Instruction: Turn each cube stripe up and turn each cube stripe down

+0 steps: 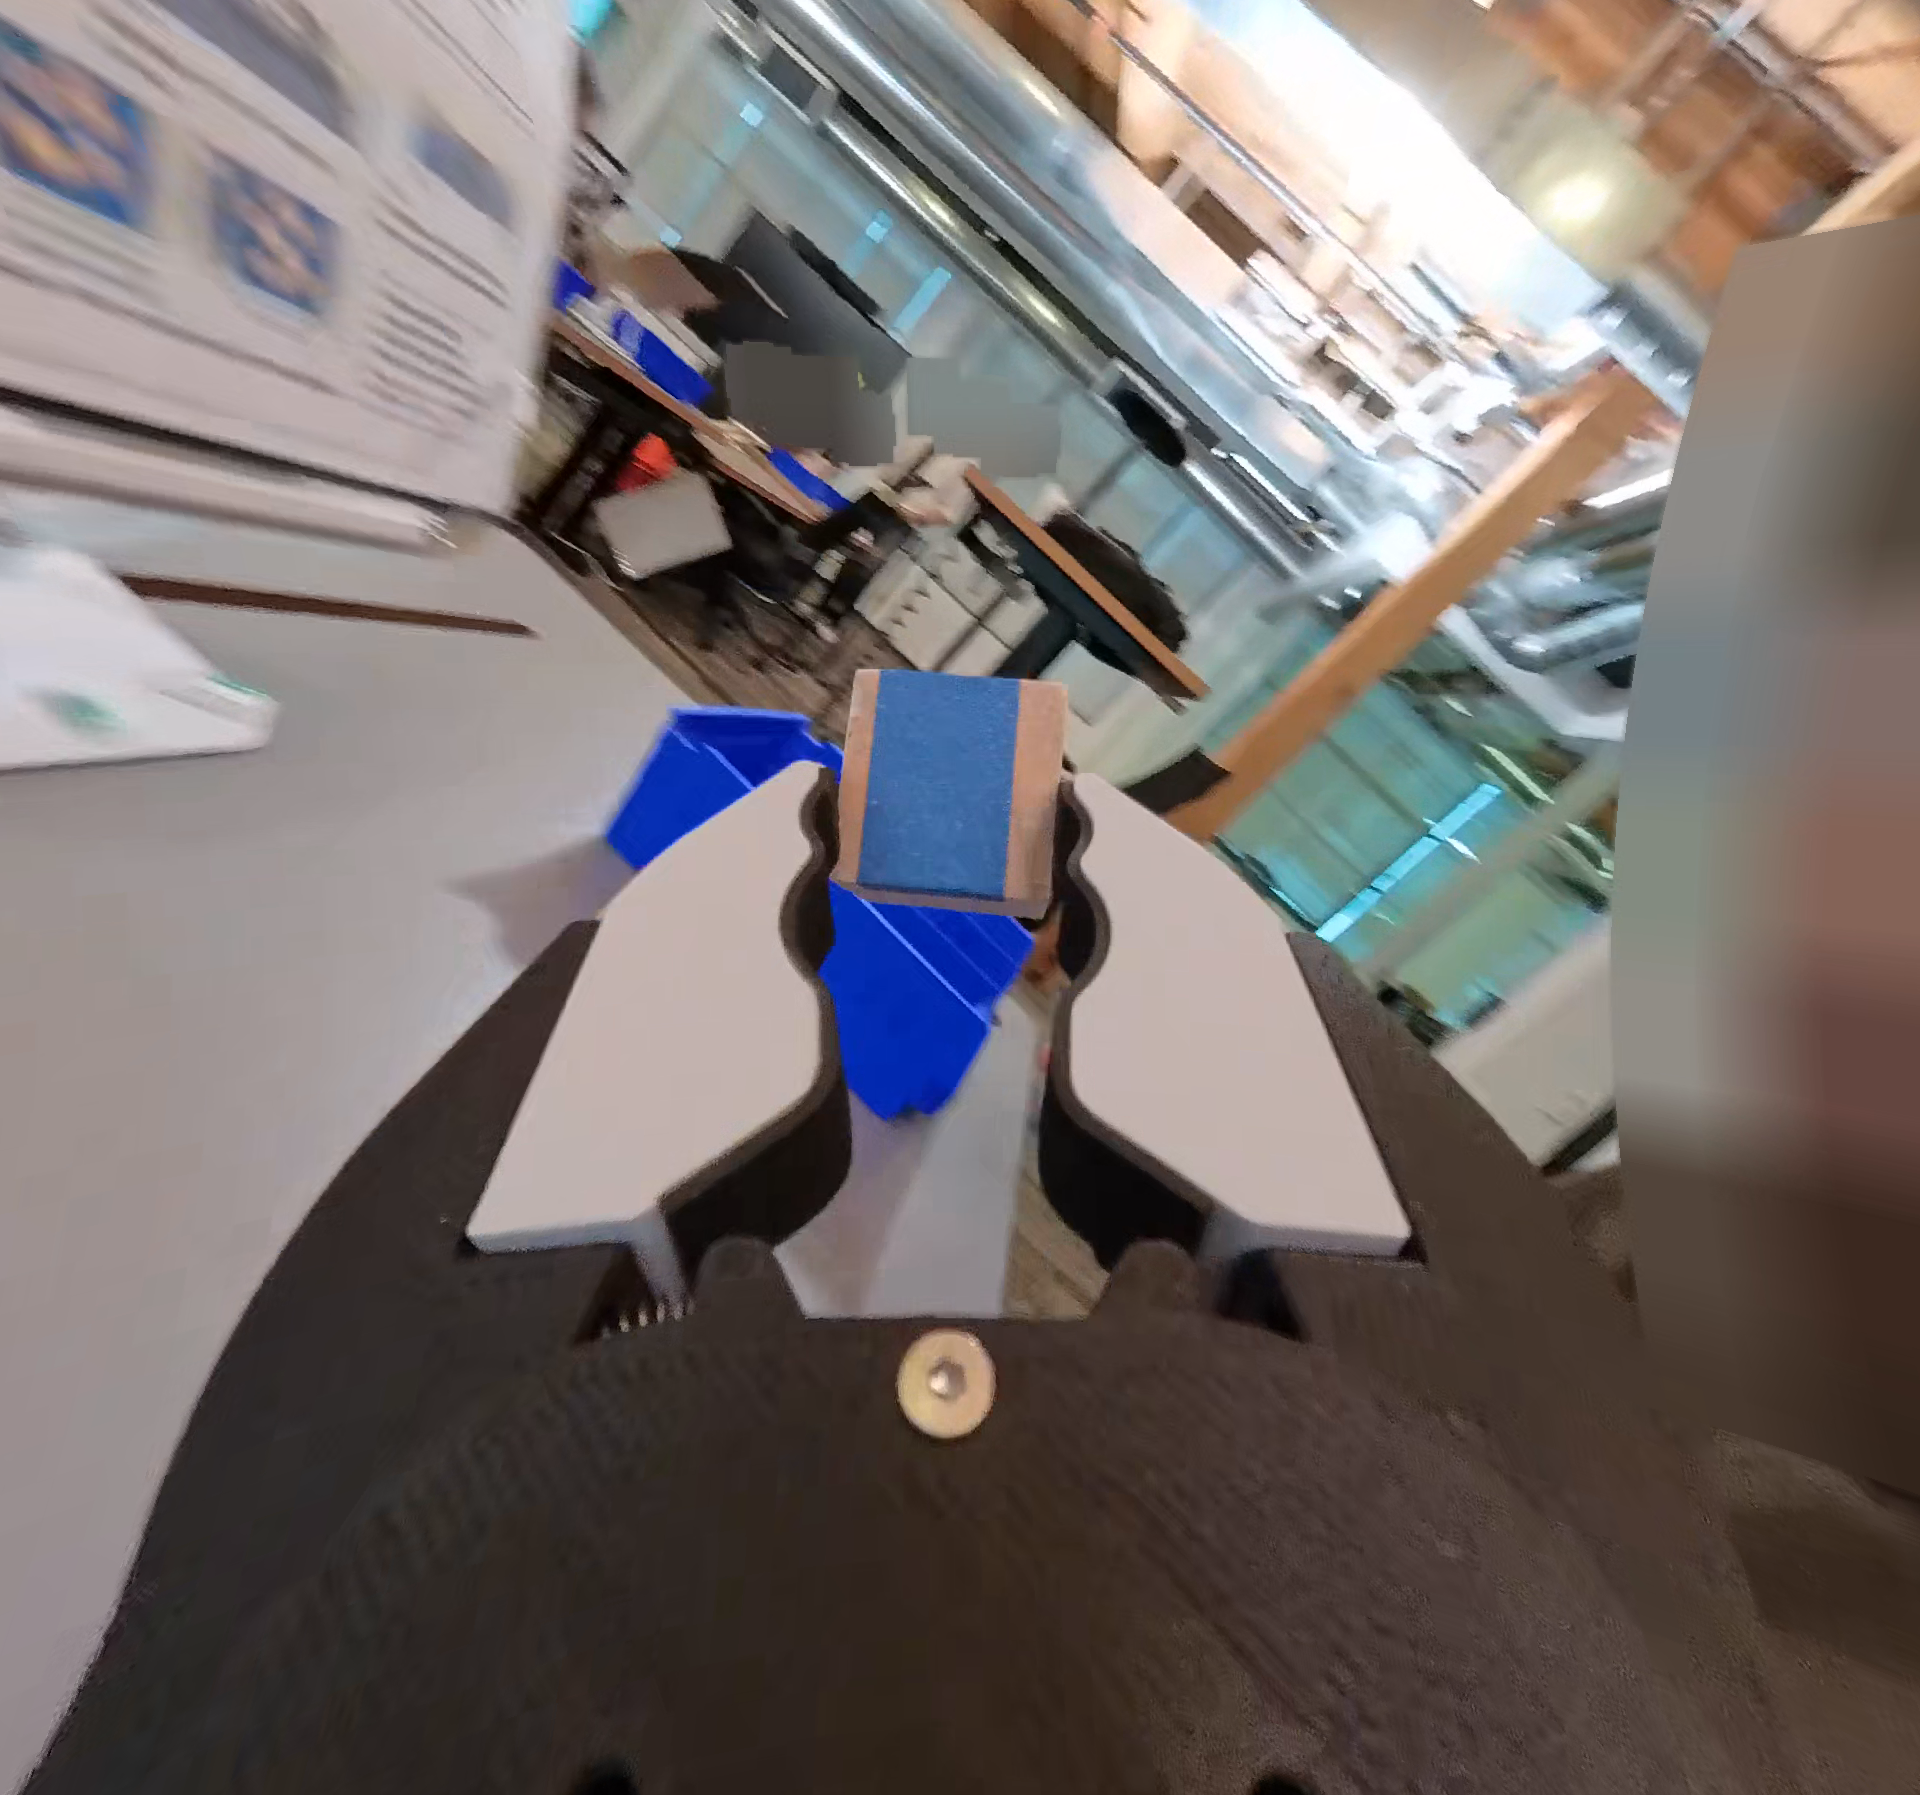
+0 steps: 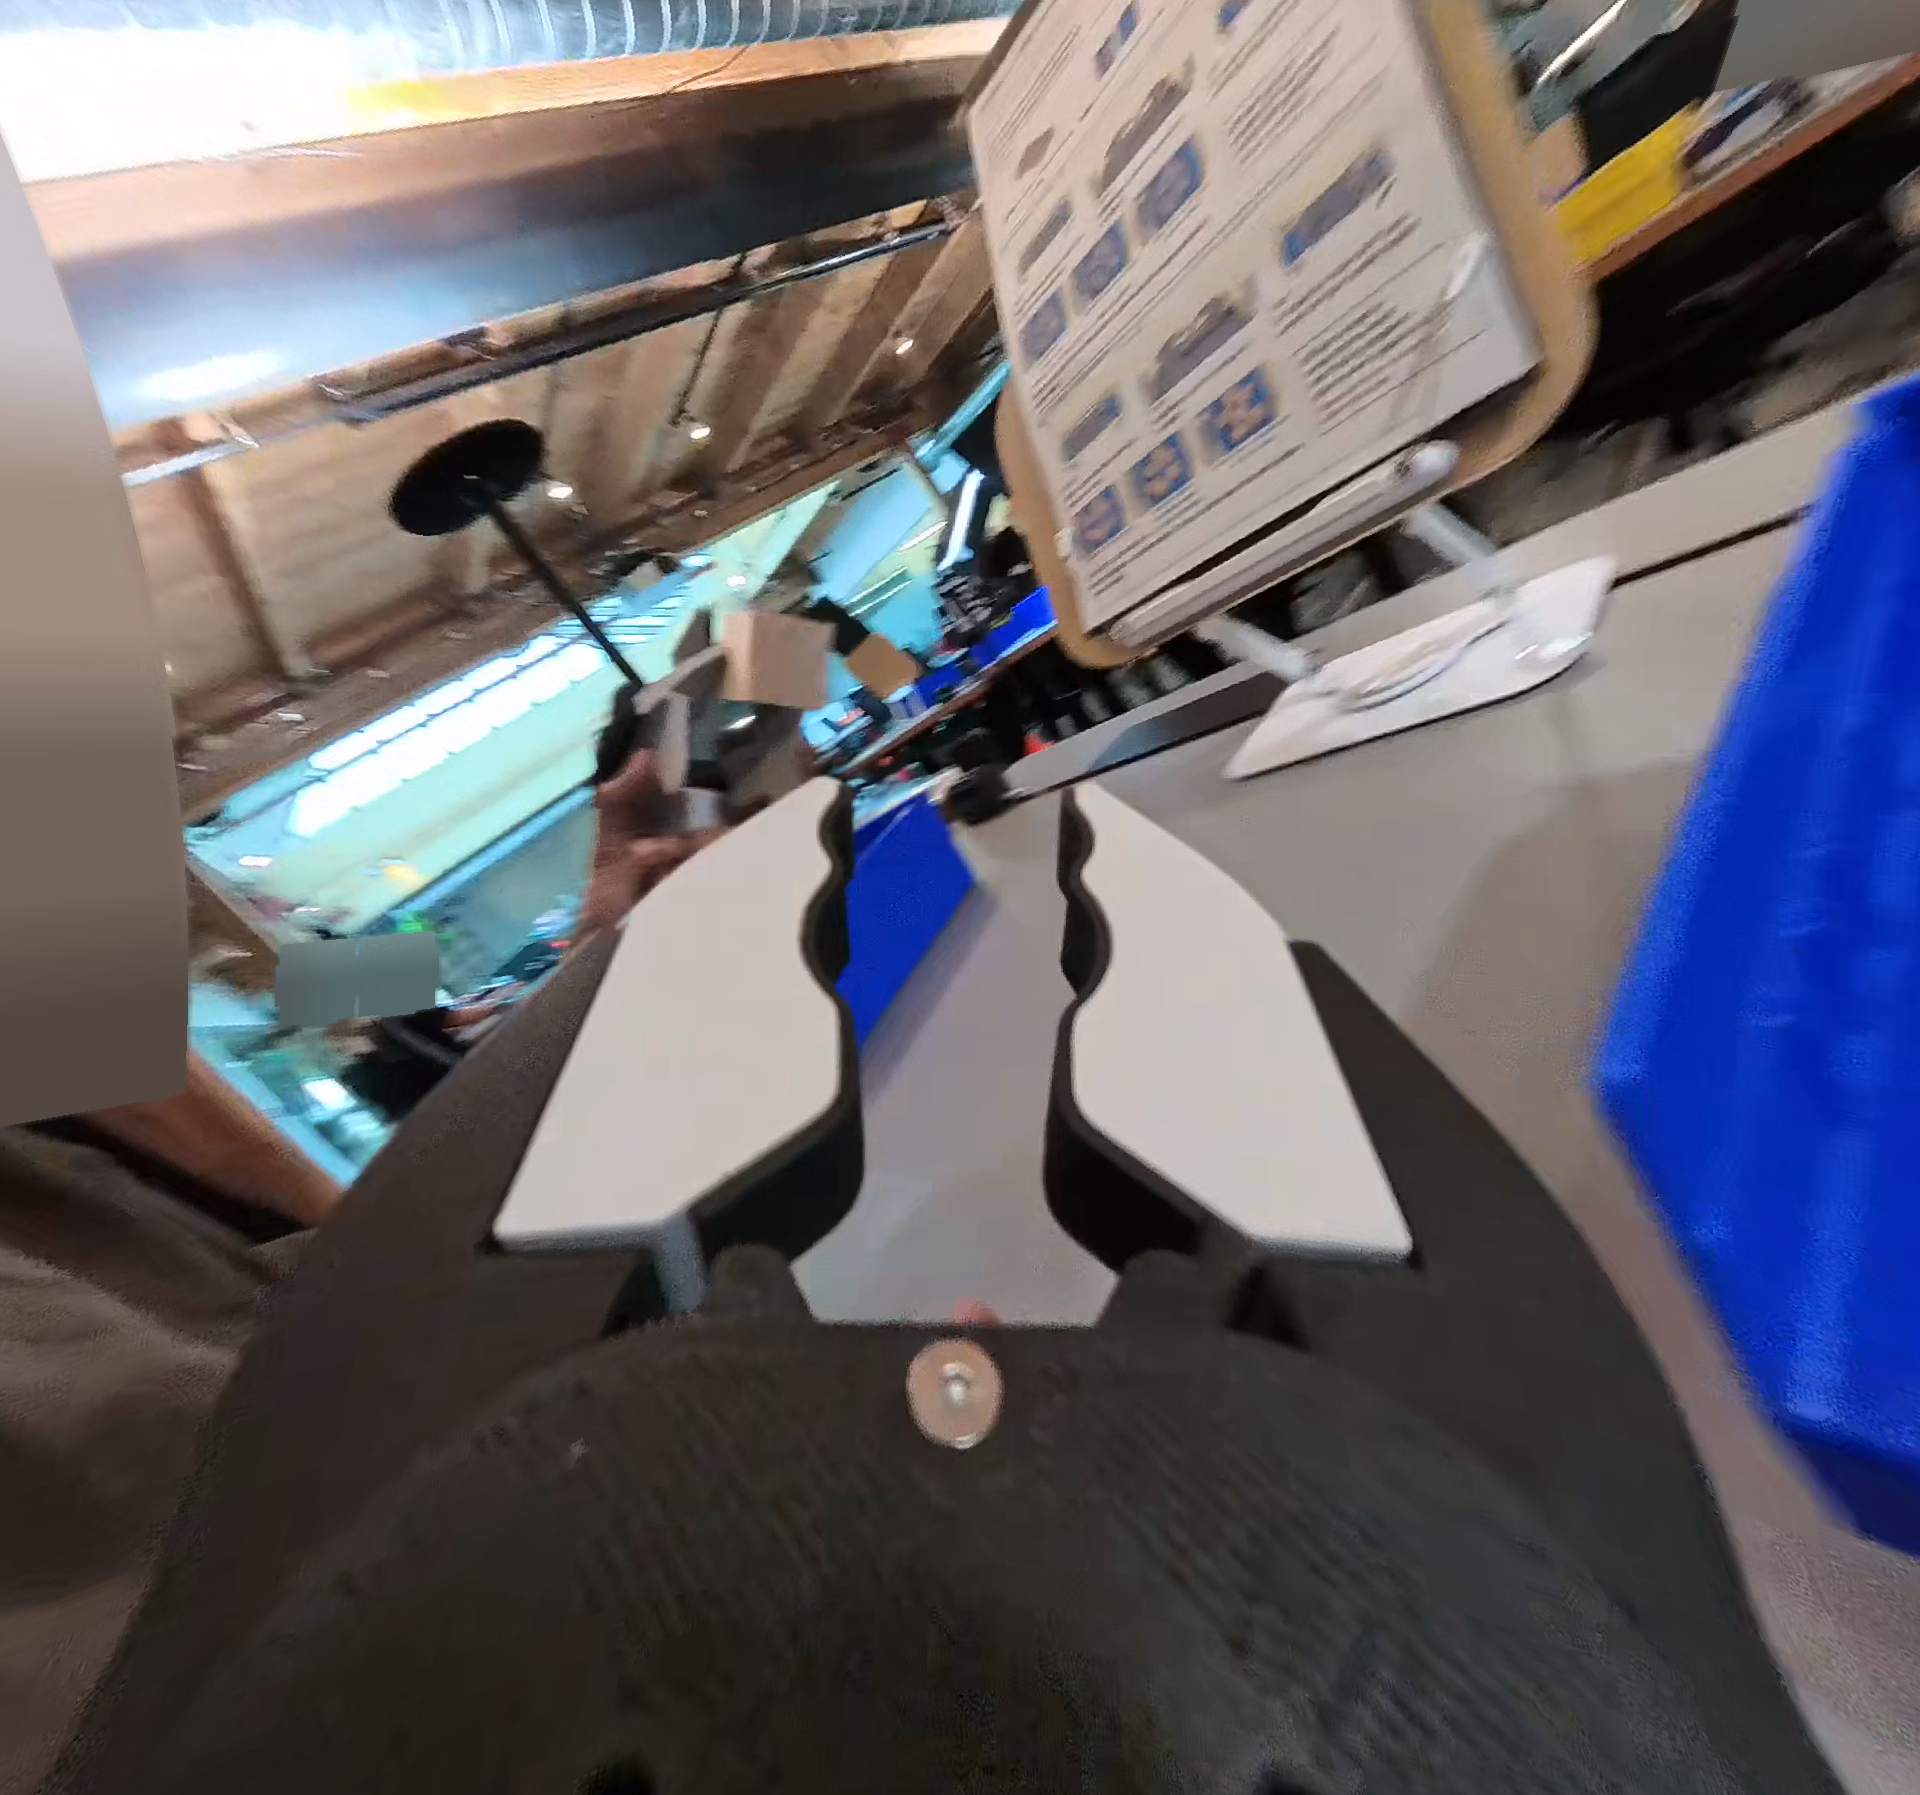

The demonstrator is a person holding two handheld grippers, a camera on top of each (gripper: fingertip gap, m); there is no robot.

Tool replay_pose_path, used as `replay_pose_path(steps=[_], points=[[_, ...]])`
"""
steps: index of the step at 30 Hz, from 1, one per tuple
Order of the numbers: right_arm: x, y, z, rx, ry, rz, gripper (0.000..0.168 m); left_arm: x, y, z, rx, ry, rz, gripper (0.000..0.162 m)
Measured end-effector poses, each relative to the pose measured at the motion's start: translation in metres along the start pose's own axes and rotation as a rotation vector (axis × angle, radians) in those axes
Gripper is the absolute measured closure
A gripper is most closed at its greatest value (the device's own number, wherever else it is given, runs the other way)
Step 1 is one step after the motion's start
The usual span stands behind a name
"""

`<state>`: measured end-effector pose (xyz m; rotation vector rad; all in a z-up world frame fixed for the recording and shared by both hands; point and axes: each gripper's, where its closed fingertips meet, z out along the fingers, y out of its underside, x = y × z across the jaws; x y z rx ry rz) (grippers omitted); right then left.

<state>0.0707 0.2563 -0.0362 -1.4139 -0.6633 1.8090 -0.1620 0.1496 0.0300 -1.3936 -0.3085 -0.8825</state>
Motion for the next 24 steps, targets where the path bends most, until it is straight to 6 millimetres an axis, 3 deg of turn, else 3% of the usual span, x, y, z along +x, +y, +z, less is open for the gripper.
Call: replay_pose_path(steps=[4,9,17,24], points=[[-0.019,0.028,0.012,-0.085,-0.095,0.123,0.120,0.012,0.061,0.041,-0.007,0.136,-0.093,0.122],[-0.019,0.040,0.015,-0.140,-0.090,0.088,0.110,0.016,0.122,0.069,-0.026,0.188,-0.250,0.123],[-0.012,0.052,0.019,-0.188,-0.076,0.146,0.105,0.036,0.168,0.091,-0.088,0.264,-0.360,0.122],[-0.018,0.060,0.021,-0.221,-0.095,0.118,0.118,0.045,0.185,0.097,-0.128,0.279,-0.384,0.122]])
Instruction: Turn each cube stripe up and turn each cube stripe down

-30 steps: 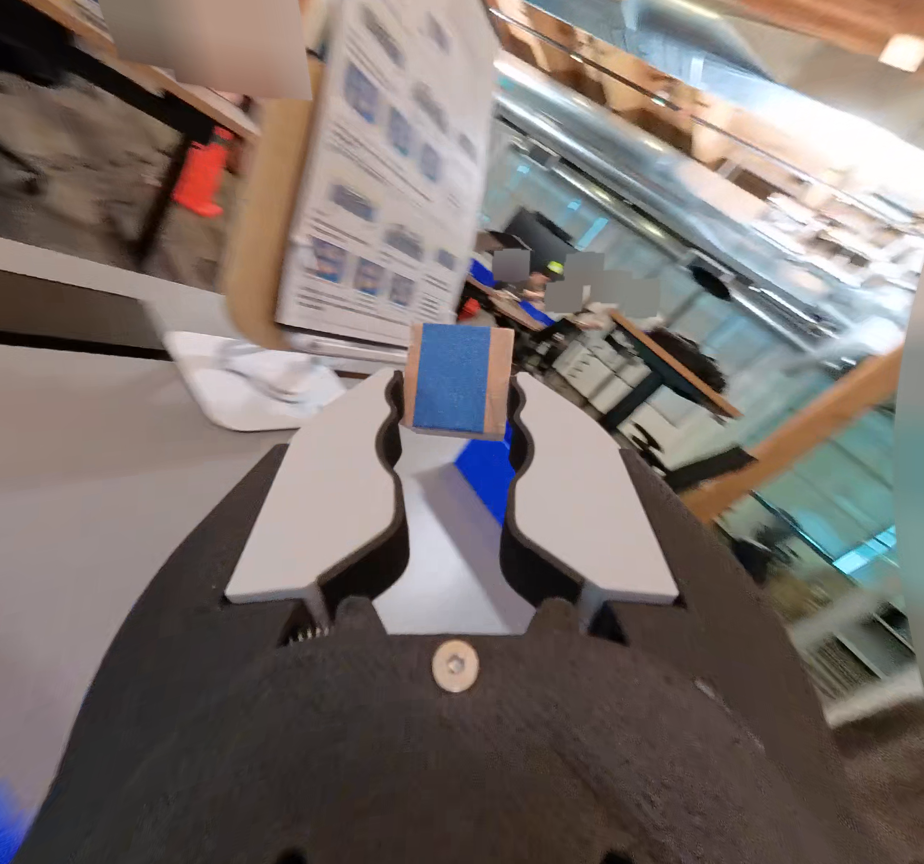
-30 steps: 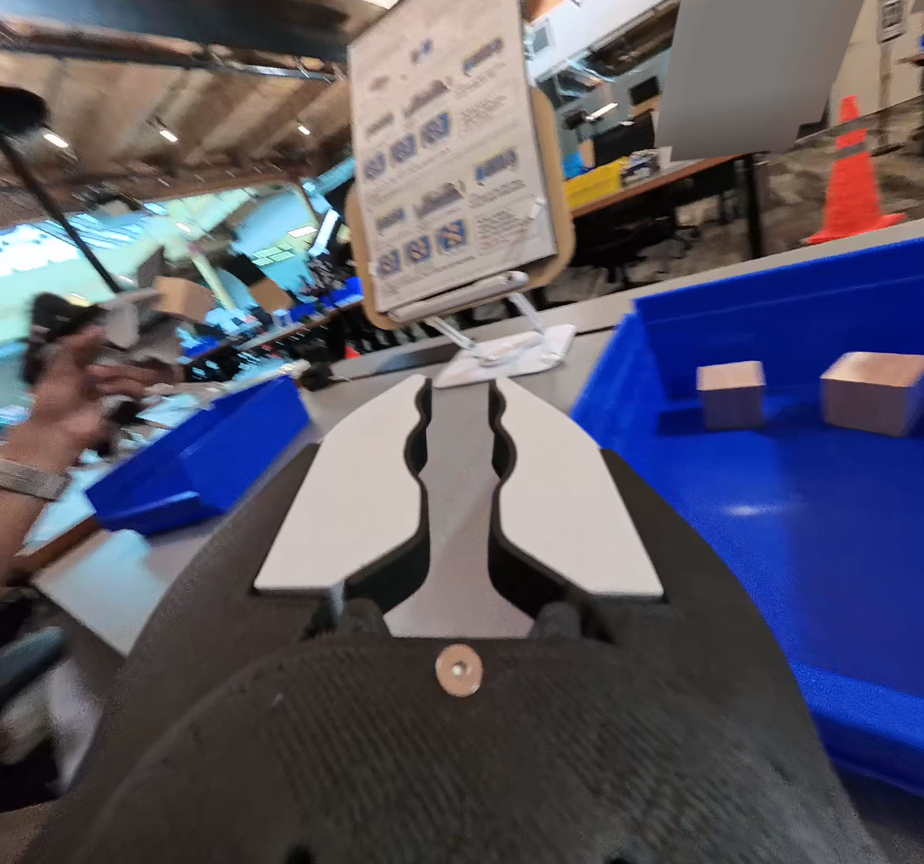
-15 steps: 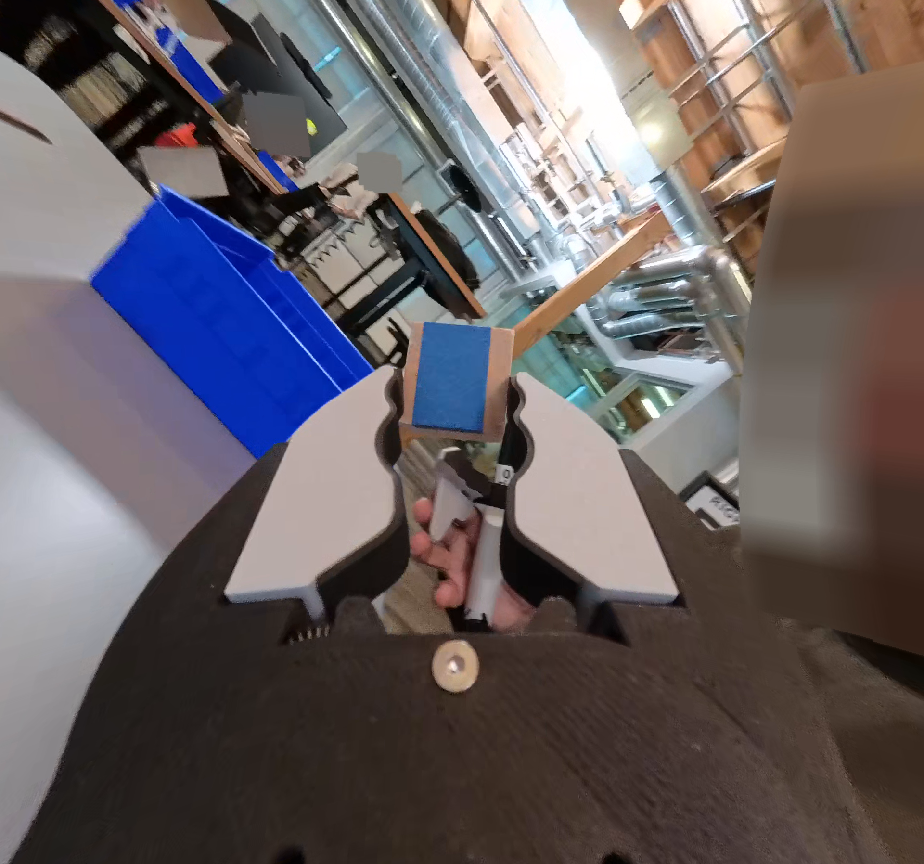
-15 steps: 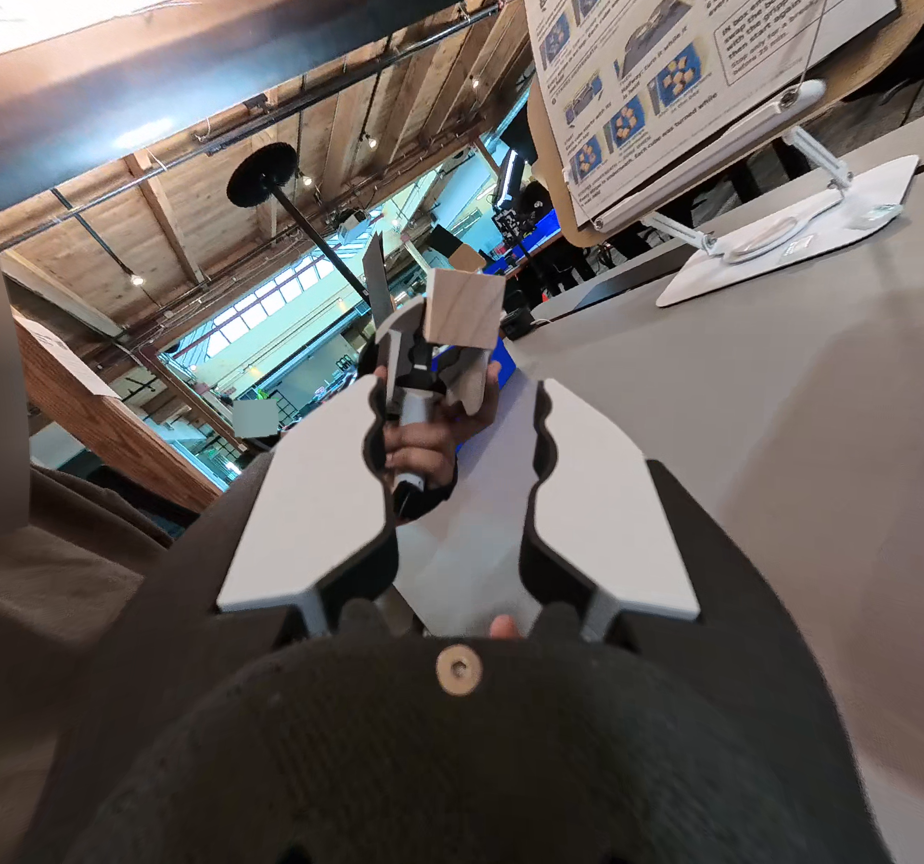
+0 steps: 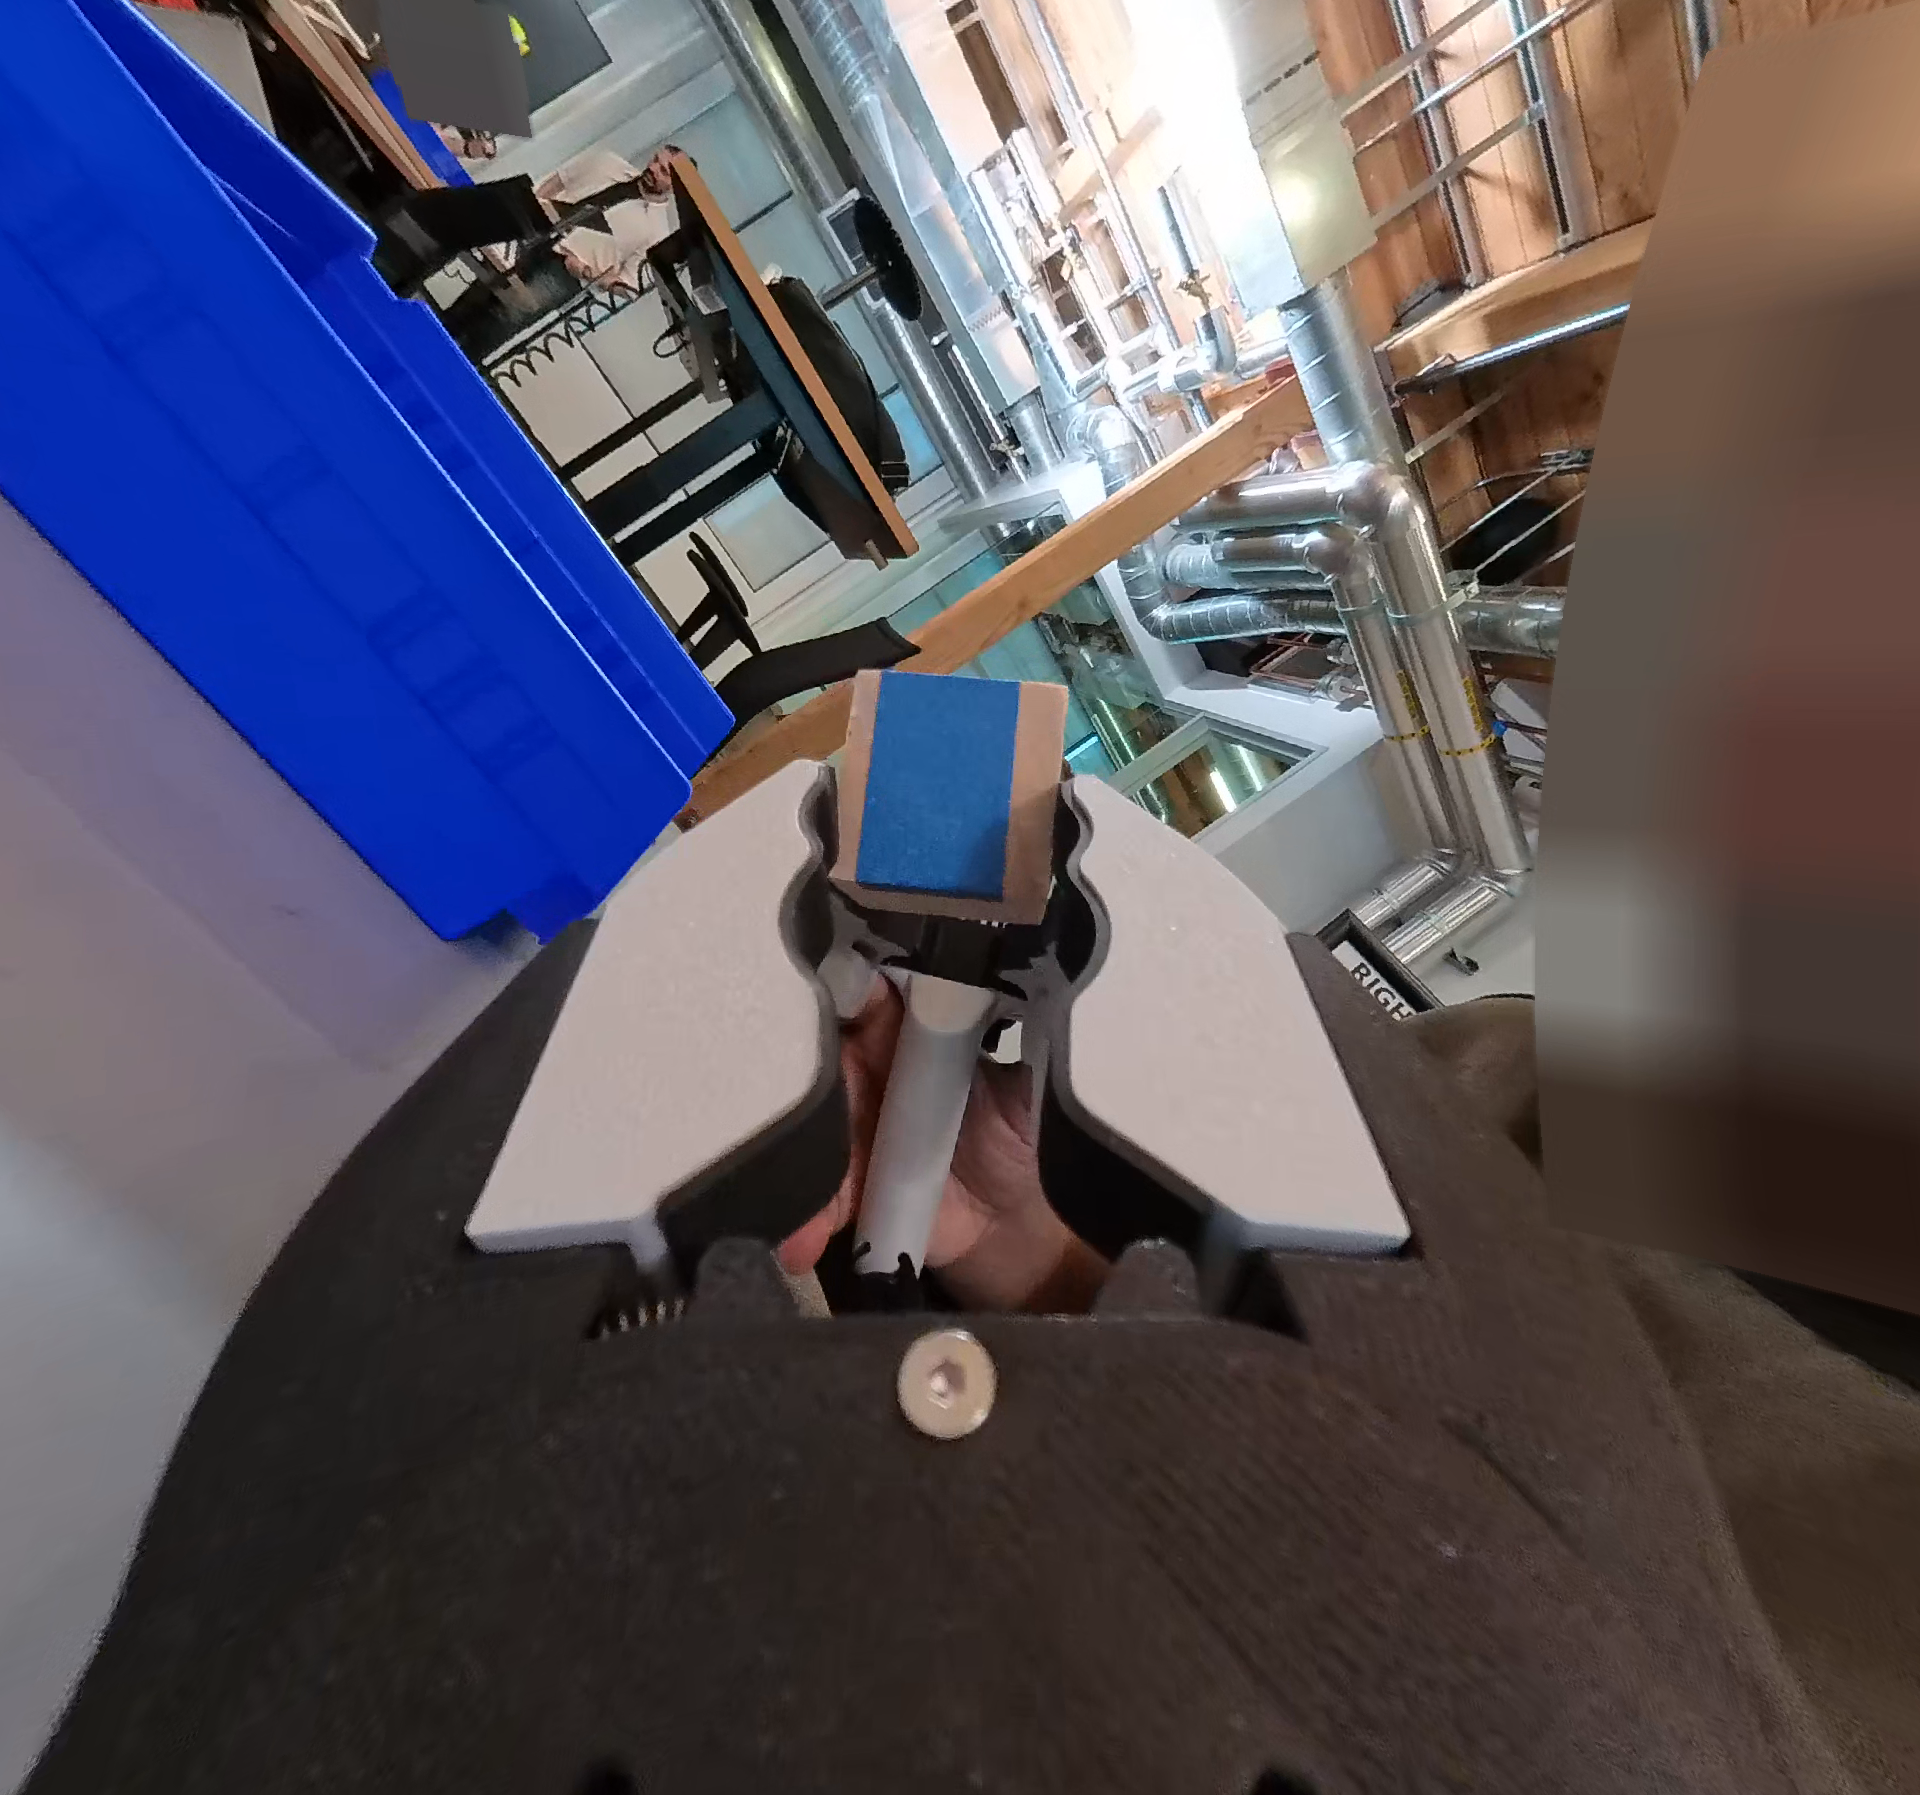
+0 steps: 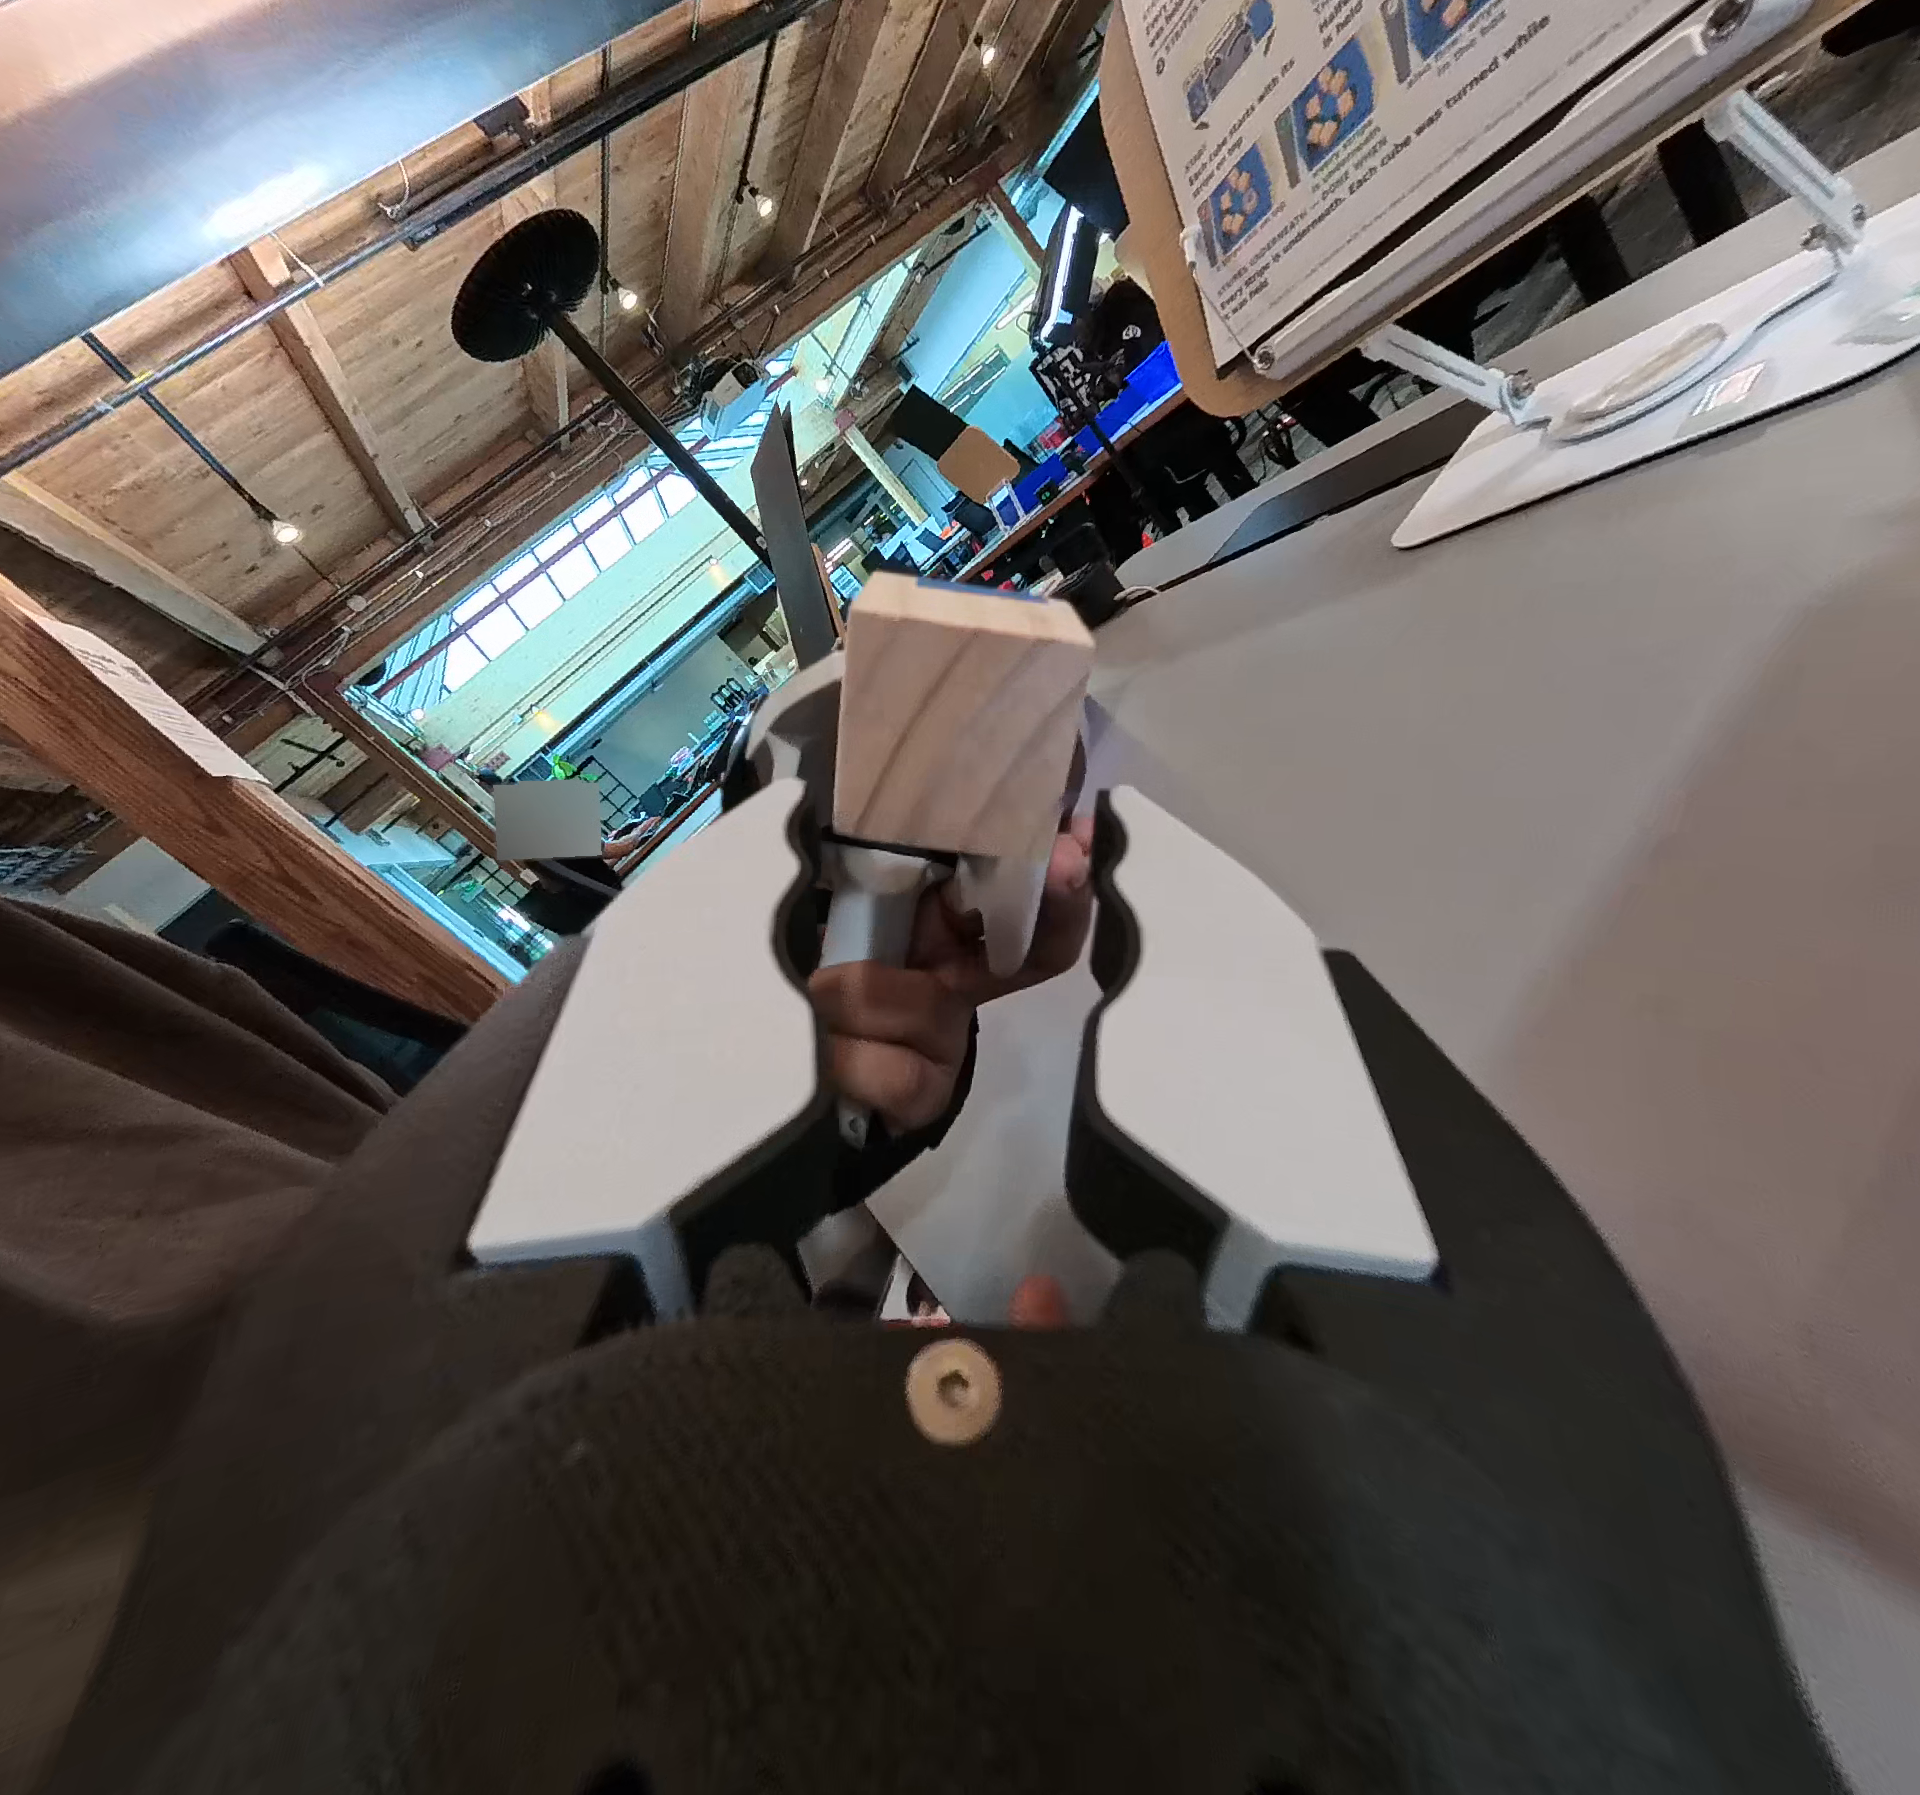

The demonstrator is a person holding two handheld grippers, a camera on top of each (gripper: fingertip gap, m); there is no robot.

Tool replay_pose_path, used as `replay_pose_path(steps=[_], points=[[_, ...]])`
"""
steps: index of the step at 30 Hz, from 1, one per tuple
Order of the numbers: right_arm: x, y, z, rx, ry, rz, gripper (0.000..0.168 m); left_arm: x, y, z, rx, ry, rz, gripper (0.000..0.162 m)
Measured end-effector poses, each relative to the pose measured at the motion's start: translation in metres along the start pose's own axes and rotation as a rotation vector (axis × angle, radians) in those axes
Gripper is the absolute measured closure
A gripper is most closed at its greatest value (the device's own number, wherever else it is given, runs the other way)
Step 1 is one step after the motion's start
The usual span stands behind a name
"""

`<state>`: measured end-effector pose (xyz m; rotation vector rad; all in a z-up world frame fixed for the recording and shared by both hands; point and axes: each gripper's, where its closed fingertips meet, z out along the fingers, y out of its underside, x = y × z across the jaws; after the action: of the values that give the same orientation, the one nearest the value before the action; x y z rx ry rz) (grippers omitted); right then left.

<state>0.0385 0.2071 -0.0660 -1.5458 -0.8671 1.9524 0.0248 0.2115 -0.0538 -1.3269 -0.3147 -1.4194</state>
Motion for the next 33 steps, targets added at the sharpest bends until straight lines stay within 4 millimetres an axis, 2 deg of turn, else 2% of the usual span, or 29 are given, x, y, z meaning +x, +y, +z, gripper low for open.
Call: replay_pose_path(steps=[3,11,12,14,18,23,25,28,31,33], points=[[0.001,-0.002,-0.001,0.006,-0.001,-0.006,0.125,-0.002,0.004,0.001,-0.012,0.001,-0.009,0.122],[0.000,-0.004,-0.004,0.002,-0.021,0.009,0.126,-0.003,0.008,0.001,-0.018,0.023,-0.033,0.122],[0.000,-0.004,-0.005,-0.003,-0.022,0.000,0.126,-0.003,0.008,0.001,-0.015,0.019,-0.037,0.120],[-0.002,-0.008,-0.007,0.003,-0.024,-0.024,0.126,-0.003,0.006,0.001,-0.007,0.023,-0.055,0.104],[-0.005,-0.038,-0.019,0.085,-0.007,-0.077,0.126,-0.005,0.001,-0.003,0.003,0.013,-0.061,0.097],[0.008,-0.102,-0.044,0.168,0.157,-0.323,0.126,-0.009,-0.003,-0.009,0.011,-0.008,-0.069,0.097],[0.029,-0.125,-0.052,0.143,0.292,-0.426,0.126,-0.011,0.000,-0.008,0.006,0.000,-0.098,0.097],[0.090,-0.142,-0.061,-0.003,0.557,-0.551,0.126,-0.010,0.007,-0.006,-0.019,0.016,-0.127,0.097],[0.161,-0.141,-0.065,-0.188,0.749,-0.604,0.126,-0.008,0.013,-0.004,-0.052,0.018,-0.116,0.097],[0.202,-0.128,-0.063,-0.336,0.820,-0.566,0.125,-0.007,0.016,-0.005,-0.076,0.013,-0.094,0.097]])
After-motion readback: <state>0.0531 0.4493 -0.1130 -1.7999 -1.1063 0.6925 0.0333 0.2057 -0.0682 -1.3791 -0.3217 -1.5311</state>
